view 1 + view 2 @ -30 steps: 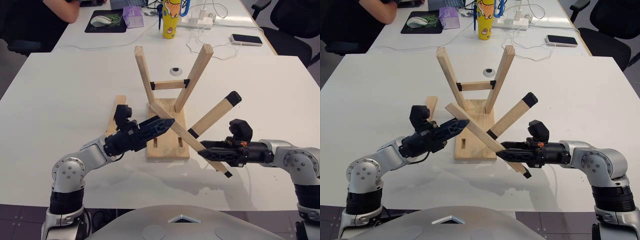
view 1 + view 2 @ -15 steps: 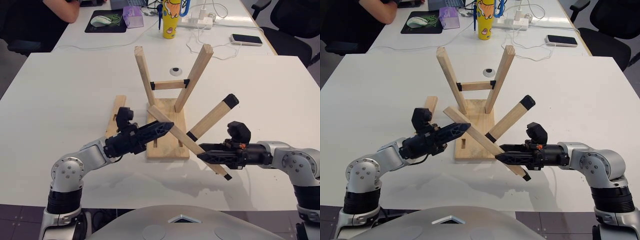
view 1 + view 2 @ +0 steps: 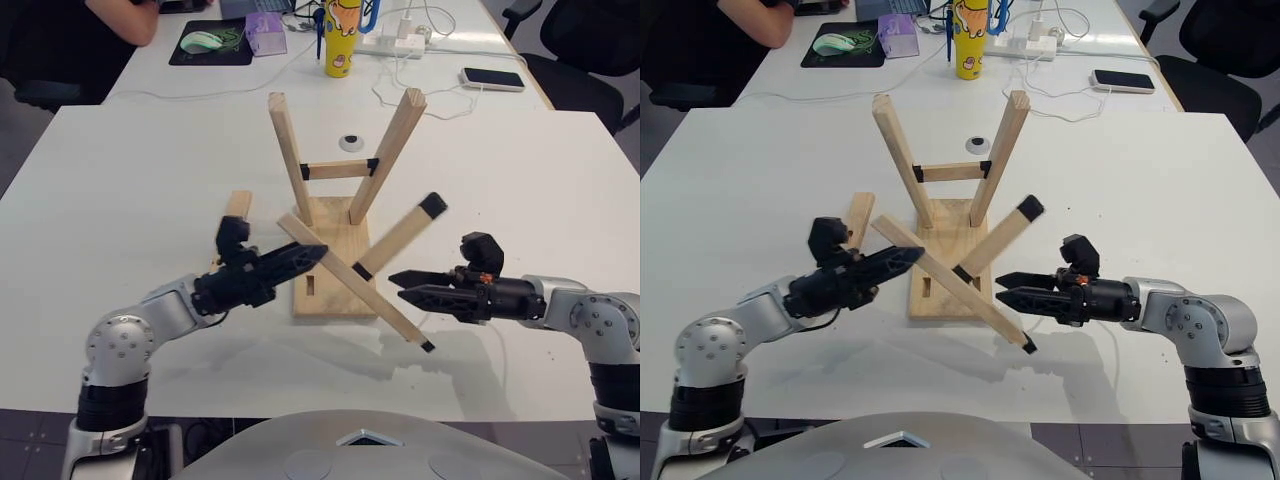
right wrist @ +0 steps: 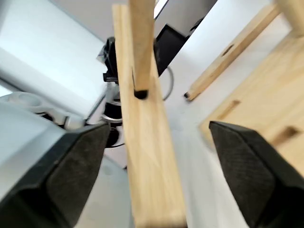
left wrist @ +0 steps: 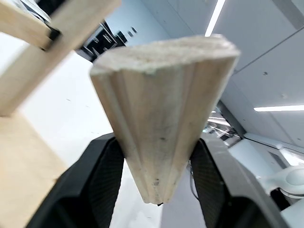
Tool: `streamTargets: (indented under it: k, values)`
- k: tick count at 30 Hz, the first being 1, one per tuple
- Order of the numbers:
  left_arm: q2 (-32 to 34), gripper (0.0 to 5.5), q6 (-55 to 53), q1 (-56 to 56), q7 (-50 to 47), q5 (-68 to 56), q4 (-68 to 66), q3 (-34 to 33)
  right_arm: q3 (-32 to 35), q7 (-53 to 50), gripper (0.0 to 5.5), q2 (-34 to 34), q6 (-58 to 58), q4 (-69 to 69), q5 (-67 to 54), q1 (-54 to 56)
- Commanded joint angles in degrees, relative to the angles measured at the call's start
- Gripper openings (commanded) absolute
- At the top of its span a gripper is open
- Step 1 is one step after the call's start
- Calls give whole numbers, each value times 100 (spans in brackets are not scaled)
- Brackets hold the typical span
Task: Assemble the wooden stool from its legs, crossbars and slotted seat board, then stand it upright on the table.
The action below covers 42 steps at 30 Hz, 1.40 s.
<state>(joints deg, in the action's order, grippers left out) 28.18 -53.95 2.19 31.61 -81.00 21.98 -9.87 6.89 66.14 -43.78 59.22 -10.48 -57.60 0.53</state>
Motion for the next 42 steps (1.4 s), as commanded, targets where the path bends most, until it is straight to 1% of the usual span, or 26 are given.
streamTargets:
  k: [1,2,4,6,9,12,14,17,20,25,28,31,33,35,36,37,39,40,42]
  values:
    - [887,206,-88,111,432,-194,-279,-1055,-364,-236,430,17,-1486,46,1387,-119]
    - [1142,206,-135,92,626,-116,-361,-1239,-483,-264,430,115,-1834,-48,1647,-146]
    - [1587,206,-217,-75,909,-77,-595,-1575,-974,-485,430,213,-3342,-254,2893,-208]
    - [1940,206,-257,-336,1089,-126,-883,-1832,-1376,-515,430,250,-4336,-437,3684,-268]
    - [2244,206,-288,-697,1290,-100,-1196,-1956,-1710,-436,430,253,-5136,-399,4255,-311]
    - [2300,206,-318,-880,1377,-65,-1284,-1984,-2056,-547,430,284,-6298,12,5066,-240]
    - [2260,206,-325,-962,1378,-50,-1281,-1953,-2194,-690,430,392,-6803,239,5387,-191]
    - [2141,206,-304,-985,1351,-6,-1164,-1886,-2397,-1142,430,596,-7464,685,6060,-2]
    - [2035,206,-296,-1056,1337,36,-1056,-1760,-2439,-1577,430,813,-7746,1011,6432,127]
    - [1815,206,-177,-1300,1203,42,-886,-1649,-2308,-1921,430,882,-7890,1452,6607,407]
    - [1660,206,120,-1470,1001,437,-653,-1483,-2312,-2022,430,925,-8025,1781,6670,641]
    - [1537,206,234,-1784,935,461,-702,-1432,-2207,-2063,430,865,-8089,1915,6560,663]
    - [1531,206,293,-1924,930,590,-674,-1379,-2116,-1764,430,866,-7781,1640,5991,516]
    - [1594,206,411,-1986,1008,899,-564,-1236,-1968,-1358,430,944,-6781,992,4852,234]
    - [1634,206,517,-2015,1053,1145,-482,-1114,-1831,-1279,430,995,-5967,557,3981,64]
    - [1684,206,610,-2016,1123,1390,-383,-977,-1686,-1299,430,1053,-5340,215,3271,-65]
    - [1705,206,777,-2033,1177,1782,-205,-727,-1418,-1593,403,1214,-4480,-254,2145,-243]
    - [1689,206,841,-2017,1207,1919,-128,-621,-1363,-1820,387,1345,-4359,-366,1998,-283]
    - [1641,206,989,-1947,1299,2213,-14,-418,-1385,-2288,358,1685,-4337,-456,2091,-314]
